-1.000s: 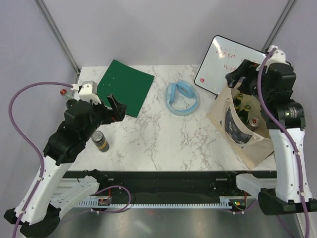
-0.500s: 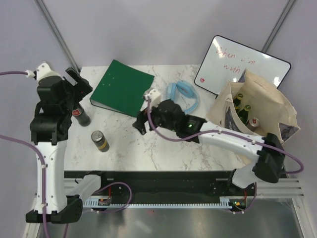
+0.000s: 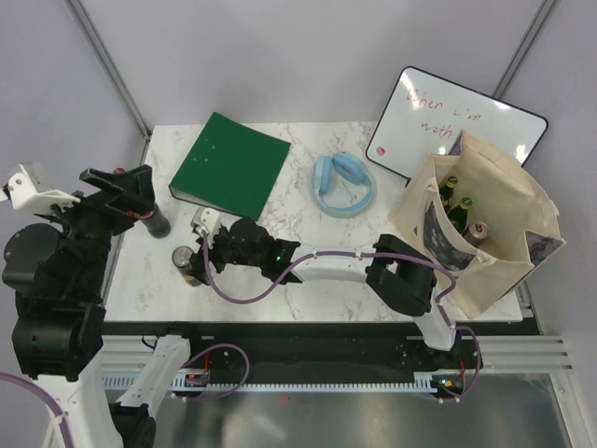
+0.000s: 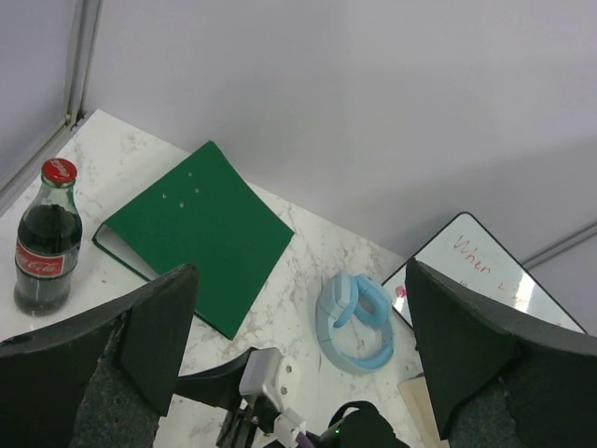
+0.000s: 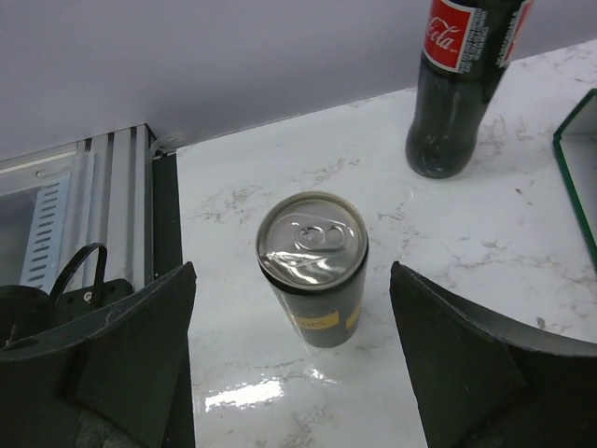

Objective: Place the beverage into the canvas bag

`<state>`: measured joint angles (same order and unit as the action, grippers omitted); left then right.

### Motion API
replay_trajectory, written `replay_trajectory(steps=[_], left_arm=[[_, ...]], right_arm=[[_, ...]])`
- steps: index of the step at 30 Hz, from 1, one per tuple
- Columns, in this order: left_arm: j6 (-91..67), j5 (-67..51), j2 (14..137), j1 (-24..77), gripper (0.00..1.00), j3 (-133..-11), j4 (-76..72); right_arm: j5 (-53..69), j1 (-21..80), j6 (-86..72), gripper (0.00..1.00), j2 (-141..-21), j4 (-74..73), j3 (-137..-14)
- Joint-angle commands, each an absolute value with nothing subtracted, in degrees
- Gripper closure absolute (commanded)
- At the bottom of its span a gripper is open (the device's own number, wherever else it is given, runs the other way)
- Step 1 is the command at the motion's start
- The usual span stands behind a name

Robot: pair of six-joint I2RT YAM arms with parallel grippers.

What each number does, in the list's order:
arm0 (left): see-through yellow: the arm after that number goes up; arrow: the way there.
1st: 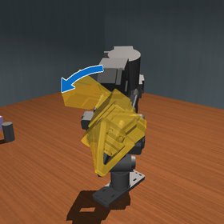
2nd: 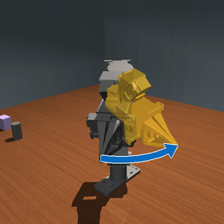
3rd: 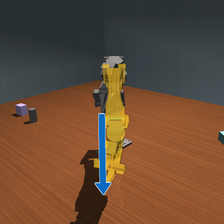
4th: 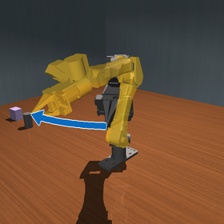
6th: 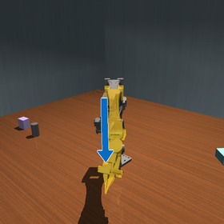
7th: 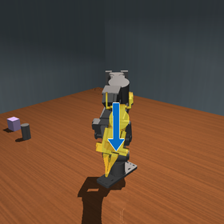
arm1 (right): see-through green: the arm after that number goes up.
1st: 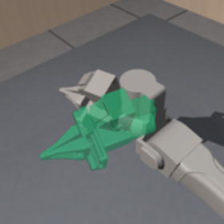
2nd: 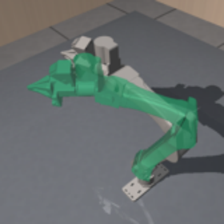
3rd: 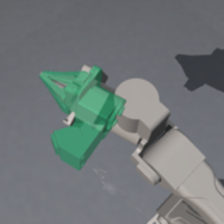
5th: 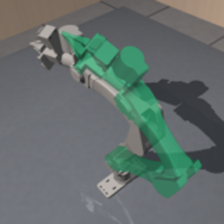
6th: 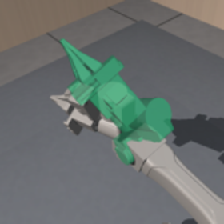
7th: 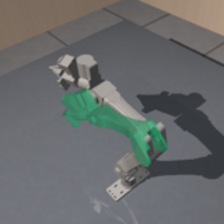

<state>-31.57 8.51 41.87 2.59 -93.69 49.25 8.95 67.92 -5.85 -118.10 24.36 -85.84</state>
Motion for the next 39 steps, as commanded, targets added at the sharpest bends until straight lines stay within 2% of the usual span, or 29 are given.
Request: replay_trajectory(steps=[1, 12, 18, 22, 24, 39], left_arm=[[-32.96, 6.33, 43.59, 3.78, 0.01, -90.01, 49.92], [-30.76, 7.56, 43.68, 5.10, 0.01, -89.03, 49.31], [-30.15, 8.00, 44.56, 5.19, 0.01, -89.30, 49.13], [-30.23, 6.86, 44.39, 5.19, 0.01, -89.03, 48.87], [-30.15, 6.59, 44.38, 5.10, 0.01, -88.95, 48.87], [-30.50, 6.24, 44.56, 5.19, 0.01, -88.15, 47.99]], right_arm=[[12.84, 69.61, -0.53, 0.07, -121.54, 29.55, -91.66], [7.56, 70.75, 4.13, 0.09, -132.01, 25.93, -101.86], [6.50, 70.84, 4.92, 0.17, -133.50, 25.67, -101.86], [1.50, 71.54, 5.89, 0.10, -132.37, 26.44, -100.12], [0.80, 71.46, 6.41, 0.10, -130.52, 28.47, -97.47], [2.37, 72.33, 9.40, 0.10, -126.39, 26.80, -99.49]])
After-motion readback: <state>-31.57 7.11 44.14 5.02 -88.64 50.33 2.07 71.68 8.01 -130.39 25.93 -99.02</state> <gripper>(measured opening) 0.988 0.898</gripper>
